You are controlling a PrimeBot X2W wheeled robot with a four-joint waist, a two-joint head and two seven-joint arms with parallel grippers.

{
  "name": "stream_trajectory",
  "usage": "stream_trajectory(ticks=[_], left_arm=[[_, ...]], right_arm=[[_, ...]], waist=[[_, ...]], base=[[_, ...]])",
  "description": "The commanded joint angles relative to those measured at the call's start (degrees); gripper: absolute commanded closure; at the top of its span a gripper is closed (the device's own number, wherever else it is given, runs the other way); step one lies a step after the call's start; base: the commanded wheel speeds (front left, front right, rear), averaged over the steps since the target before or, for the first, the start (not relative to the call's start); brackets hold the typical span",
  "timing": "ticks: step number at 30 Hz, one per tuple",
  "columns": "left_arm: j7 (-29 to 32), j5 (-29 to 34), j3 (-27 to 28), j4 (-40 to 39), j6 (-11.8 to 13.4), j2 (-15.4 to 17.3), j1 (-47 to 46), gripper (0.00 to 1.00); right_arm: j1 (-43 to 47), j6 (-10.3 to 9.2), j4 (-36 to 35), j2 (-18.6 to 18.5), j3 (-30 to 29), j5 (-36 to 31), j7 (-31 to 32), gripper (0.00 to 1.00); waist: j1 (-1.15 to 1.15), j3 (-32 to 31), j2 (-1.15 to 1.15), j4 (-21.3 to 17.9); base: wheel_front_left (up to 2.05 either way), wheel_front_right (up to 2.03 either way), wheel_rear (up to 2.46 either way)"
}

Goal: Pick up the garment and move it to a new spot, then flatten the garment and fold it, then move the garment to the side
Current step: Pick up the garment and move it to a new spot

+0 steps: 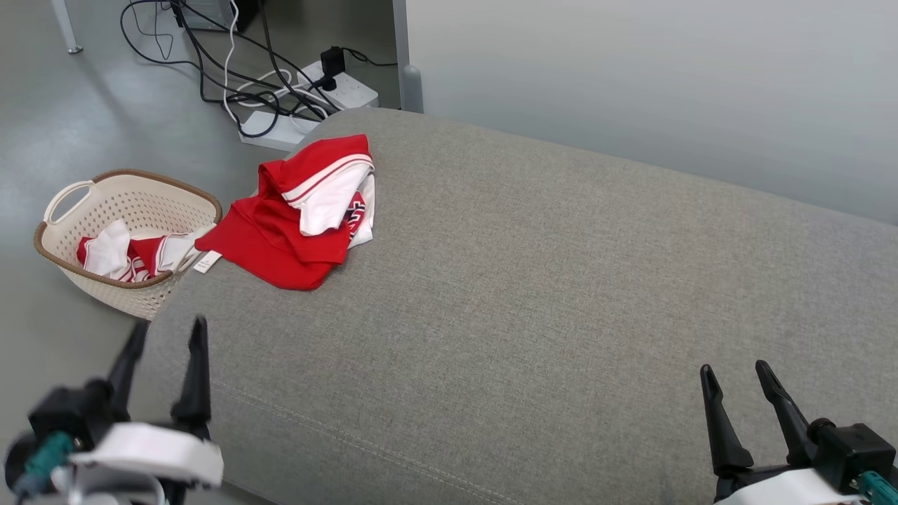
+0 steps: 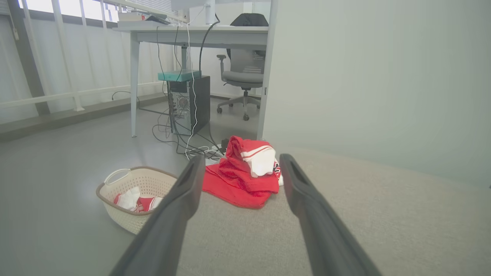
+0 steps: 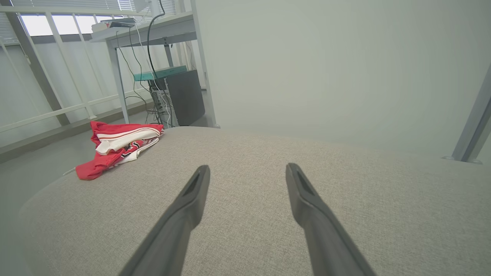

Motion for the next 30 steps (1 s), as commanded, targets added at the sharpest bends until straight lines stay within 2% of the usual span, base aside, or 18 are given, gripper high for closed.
stream_trajectory(ticks=[1,7,11,12,16,20,25,30], left_arm=[[0.49,0.00,2.82,-3.08,0.15,2.70,-6.28,0.00],[6.01,-0.63,4.74,-7.29,-1.59,8.00,-20.85,0.00],[11.80,-5.67,5.64,-0.04,-5.18,9.71,-33.00,0.00],[11.80,-5.67,5.64,-0.04,-5.18,9.71,-33.00,0.00],[17.11,-8.90,4.95,13.64,-8.60,10.88,-42.28,0.00],[20.80,-10.30,3.56,26.36,-10.73,11.38,-47.94,0.00],[23.75,-12.15,3.52,38.65,-11.65,11.81,-51.99,0.00],[26.54,-13.12,3.69,47.34,-11.87,12.97,-54.36,0.00]], right_arm=[[-2.26,-0.17,-1.67,-0.62,1.52,0.20,-0.38,0.00],[-3.52,-0.17,-3.33,-0.62,1.64,-1.33,0.95,0.00],[-5.11,-0.17,-4.89,-0.62,1.85,-2.82,2.11,0.00],[-5.11,-0.17,-4.89,-0.62,1.85,-2.82,2.11,0.00],[-6.86,-0.17,-6.16,-0.62,2.77,-3.96,3.14,0.00],[-8.62,-0.17,-6.88,-0.62,3.82,-4.96,3.92,0.00],[-10.89,-0.17,-7.96,-1.12,5.29,-5.74,4.76,0.00],[-12.99,-0.17,-9.45,-2.11,5.73,-6.21,5.42,0.00]], waist=[[0.00,0.28,0.00,-0.09],[0.00,3.11,0.00,-1.52],[0.00,6.39,0.00,-4.09],[0.00,6.39,0.00,-4.09],[0.00,10.18,0.00,-7.68],[0.00,14.15,0.00,-11.38],[0.00,19.37,0.00,-14.90],[0.00,24.21,0.00,-16.96]], base=[[0.00,0.00,0.00],[0.00,0.00,0.00],[0.00,0.00,0.00],[0.00,0.00,0.00],[0.00,0.00,0.00],[0.00,0.00,0.00],[0.00,0.00,0.00],[0.00,0.00,0.00]])
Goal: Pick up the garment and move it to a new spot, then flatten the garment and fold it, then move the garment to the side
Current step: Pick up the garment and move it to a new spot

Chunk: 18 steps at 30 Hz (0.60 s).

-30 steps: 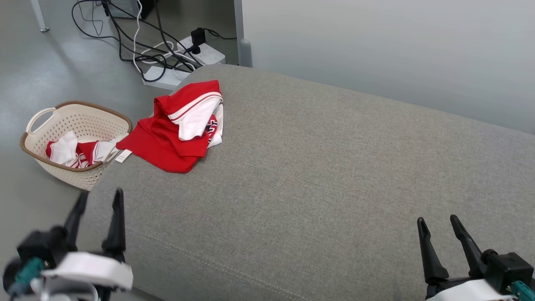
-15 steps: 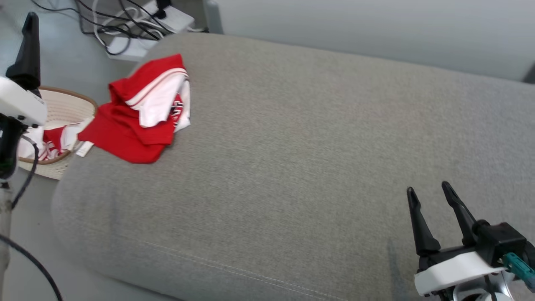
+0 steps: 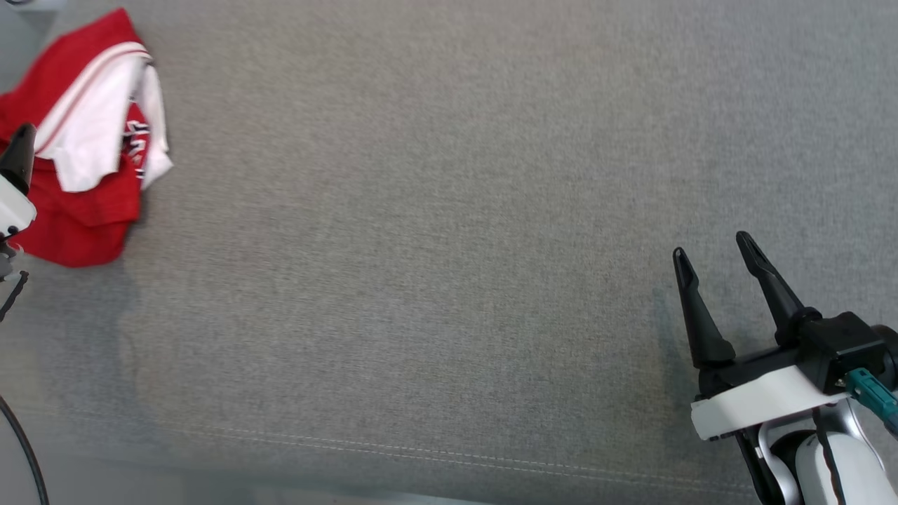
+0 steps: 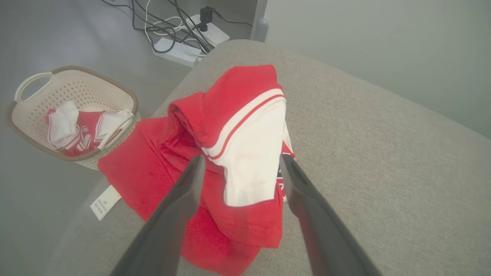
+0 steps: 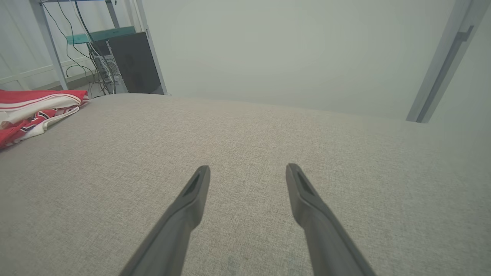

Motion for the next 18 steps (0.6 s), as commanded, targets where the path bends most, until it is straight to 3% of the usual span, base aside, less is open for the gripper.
stream_trajectory(ticks=[1,10,12,13,14,18], left_arm=[[0.43,-0.83,1.78,-0.27,-0.32,3.84,-2.51,0.00],[2.27,-1.71,1.62,5.61,0.54,3.69,-4.81,0.00],[1.99,-1.82,1.72,6.24,0.68,3.98,-5.05,0.27],[1.45,-1.91,1.88,6.47,0.67,4.24,-5.23,0.87],[1.38,-1.93,1.89,6.93,0.74,4.40,-5.34,1.00],[-1.06,-1.28,1.55,7.40,0.78,5.25,-6.25,1.00]], right_arm=[[-1.19,-0.17,-2.13,-0.31,1.65,-0.61,0.17,0.00],[-3.00,-0.17,-4.55,-1.72,2.28,-1.46,1.40,0.00],[-3.32,-0.17,-4.71,-1.89,2.38,-1.44,1.39,0.00],[-3.44,-0.17,-4.76,-1.93,2.42,-1.42,1.38,0.00],[-3.52,-0.17,-4.78,-1.97,2.34,-1.44,1.38,0.00],[-3.43,-0.17,-4.69,-1.81,1.57,-1.38,1.29,0.00]], waist=[[0.00,3.85,0.00,-2.54],[0.00,9.26,0.00,-3.33],[0.00,9.68,0.00,-3.57],[0.00,9.86,0.00,-3.70],[0.00,10.03,0.00,-3.80],[0.00,10.23,0.00,-3.84]], base=[[0.00,0.00,0.00],[0.00,0.00,0.00],[0.00,0.00,0.00],[0.00,0.00,0.00],[0.00,0.00,0.00],[0.00,0.00,0.00]])
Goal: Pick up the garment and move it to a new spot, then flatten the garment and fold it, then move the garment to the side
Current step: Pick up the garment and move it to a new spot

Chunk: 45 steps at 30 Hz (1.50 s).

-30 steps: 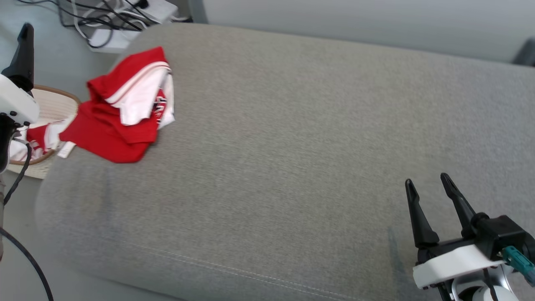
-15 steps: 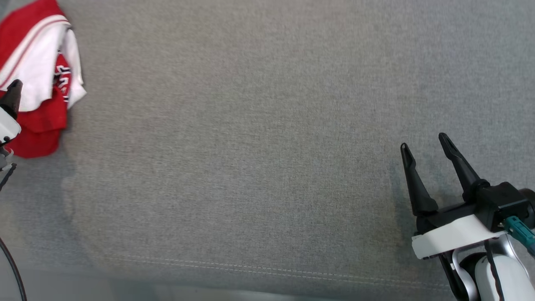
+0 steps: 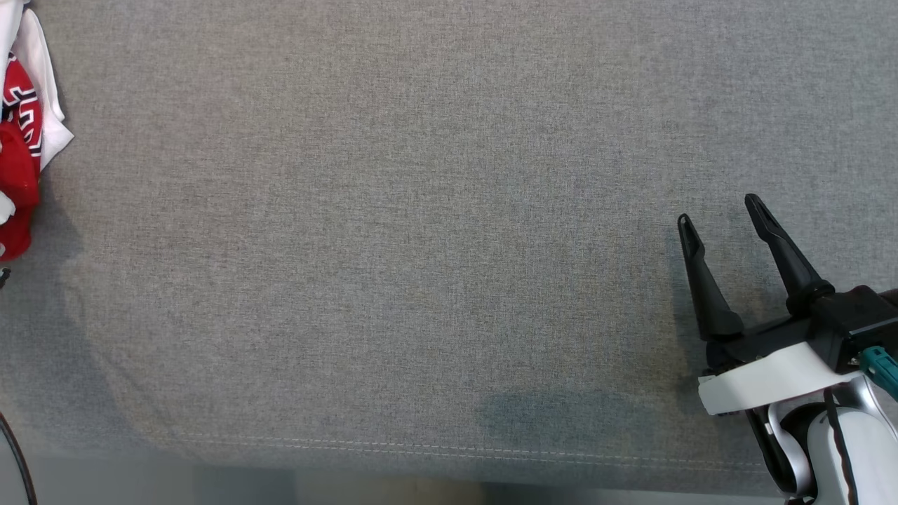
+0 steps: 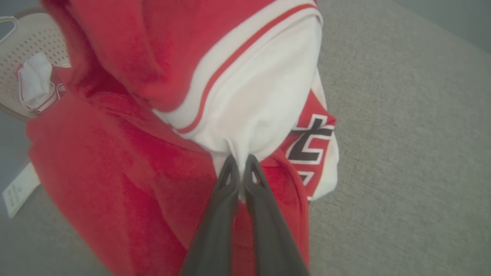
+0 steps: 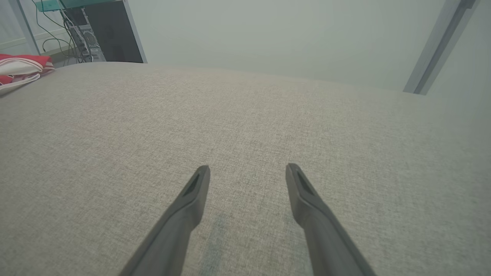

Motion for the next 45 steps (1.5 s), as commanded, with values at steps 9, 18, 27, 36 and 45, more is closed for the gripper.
stream_trajectory(ticks=[9,18,27,36,45], left_arm=[[-8.28,2.58,-0.72,-2.13,-0.56,6.03,-4.28,1.00],[-18.07,6.21,-5.43,-9.66,-1.85,3.54,-3.22,1.00],[-20.60,7.91,-12.27,-26.56,-0.48,-8.10,4.61,1.00],[-13.89,9.14,-20.51,-42.08,2.09,-16.37,11.06,1.00],[-8.63,9.60,-27.09,-43.61,2.48,-20.70,13.37,1.00]], right_arm=[[0.42,-0.17,-0.06,0.45,0.62,1.13,-0.46,0.00],[1.42,-0.17,2.56,1.18,0.12,2.67,-1.95,0.00],[3.77,-0.17,3.40,2.23,-1.64,3.54,-2.86,0.00],[3.63,-0.17,4.02,2.88,-1.93,4.71,-4.73,0.00],[3.67,-0.17,5.94,3.00,-1.24,8.43,-7.60,0.00]], waist=[[0.00,-2.95,0.00,1.15],[0.00,-9.80,0.00,2.00],[0.00,-14.28,0.00,0.30],[0.00,-13.41,0.00,-7.77],[0.00,-10.37,0.00,-19.66]], base=[[0.00,0.00,0.00],[0.00,0.00,0.00],[0.00,0.00,0.00],[0.00,0.00,0.00],[0.00,0.00,0.00]])
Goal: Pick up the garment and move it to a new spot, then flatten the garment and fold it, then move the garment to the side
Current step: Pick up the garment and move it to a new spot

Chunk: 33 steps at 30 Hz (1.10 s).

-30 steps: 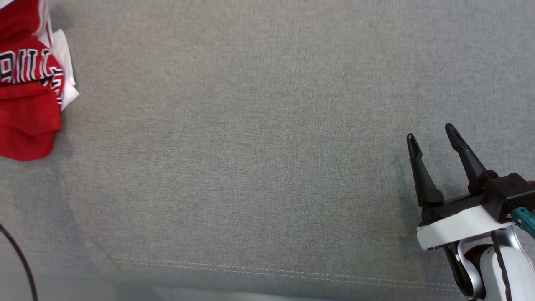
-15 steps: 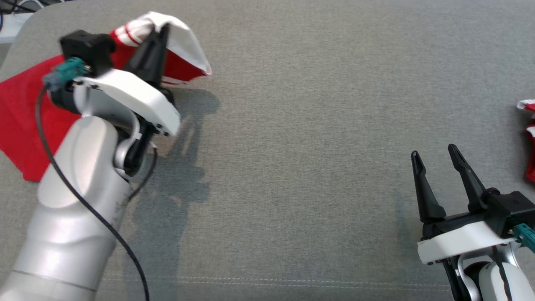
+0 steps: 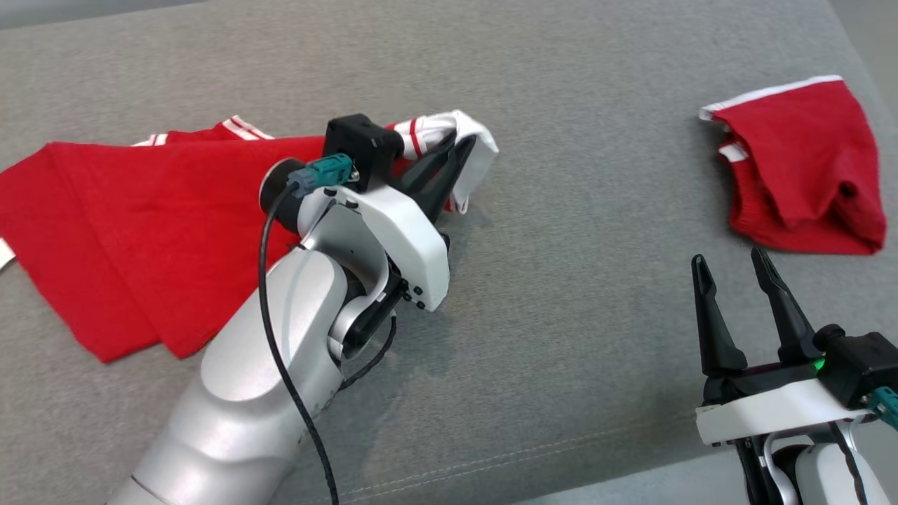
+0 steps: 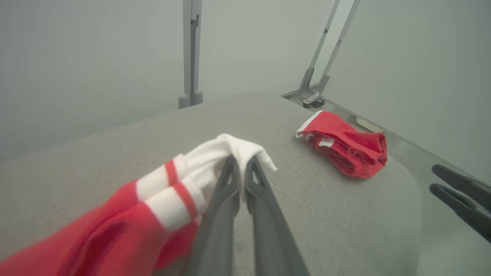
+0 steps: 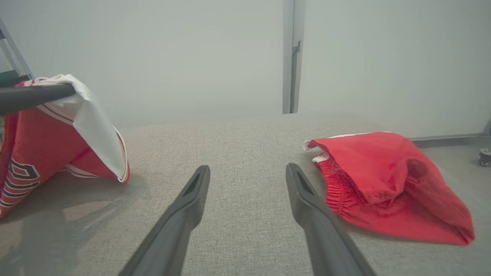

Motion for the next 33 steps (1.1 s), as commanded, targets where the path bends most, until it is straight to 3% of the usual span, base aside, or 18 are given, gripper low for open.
stream_trajectory(ticks=[1,5,16,17,18,27,28,33], left_arm=[[0.27,0.29,1.35,-0.48,0.54,1.07,0.06,1.00],[1.08,0.11,0.26,1.59,0.11,1.39,1.43,1.00],[1.95,-1.15,-6.08,4.18,-2.38,-1.07,4.10,1.00],[1.70,-1.43,-6.19,4.69,-2.37,-1.23,4.18,0.59],[1.16,-1.36,-6.38,5.03,-2.24,-1.38,4.11,0.00],[-2.05,-4.30,-10.42,-3.74,-3.83,-1.09,6.42,0.00],[-2.70,-3.92,-10.03,-5.37,-3.18,-0.21,7.07,0.00],[-5.72,-1.15,-4.14,-13.91,5.17,8.07,12.29,0.00]], right_arm=[[-0.13,-0.17,-0.88,-0.37,1.65,1.05,-1.21,0.00],[-0.51,-0.17,0.61,-0.37,2.48,2.38,-2.30,0.00],[-2.15,-0.17,3.19,-0.36,3.28,3.43,-3.64,0.00],[-2.26,-0.17,3.33,-0.36,3.31,3.35,-3.70,0.00],[-2.29,-0.17,3.49,-0.36,3.23,3.27,-3.74,0.00],[-2.47,-0.17,4.34,-0.36,1.17,1.26,-3.87,0.00],[-2.44,-0.17,4.31,-0.36,0.85,0.98,-3.74,0.00],[-1.77,-0.17,3.64,-0.36,-1.62,-1.36,-2.45,0.00]], waist=[[0.00,2.31,0.00,-5.72],[0.00,3.57,0.00,-8.99],[0.00,3.24,0.00,-9.27],[0.00,3.02,0.00,-9.01],[0.00,2.75,0.00,-8.65],[0.00,-1.47,0.00,-2.92],[0.00,-2.05,0.00,-2.01],[0.00,-5.07,0.00,3.83]], base=[[0.00,0.00,0.00],[0.00,0.00,0.00],[0.00,0.00,0.00],[0.00,0.00,0.00],[0.00,0.00,0.00],[0.00,0.00,0.00],[0.00,0.00,0.00],[0.00,0.00,0.00]])
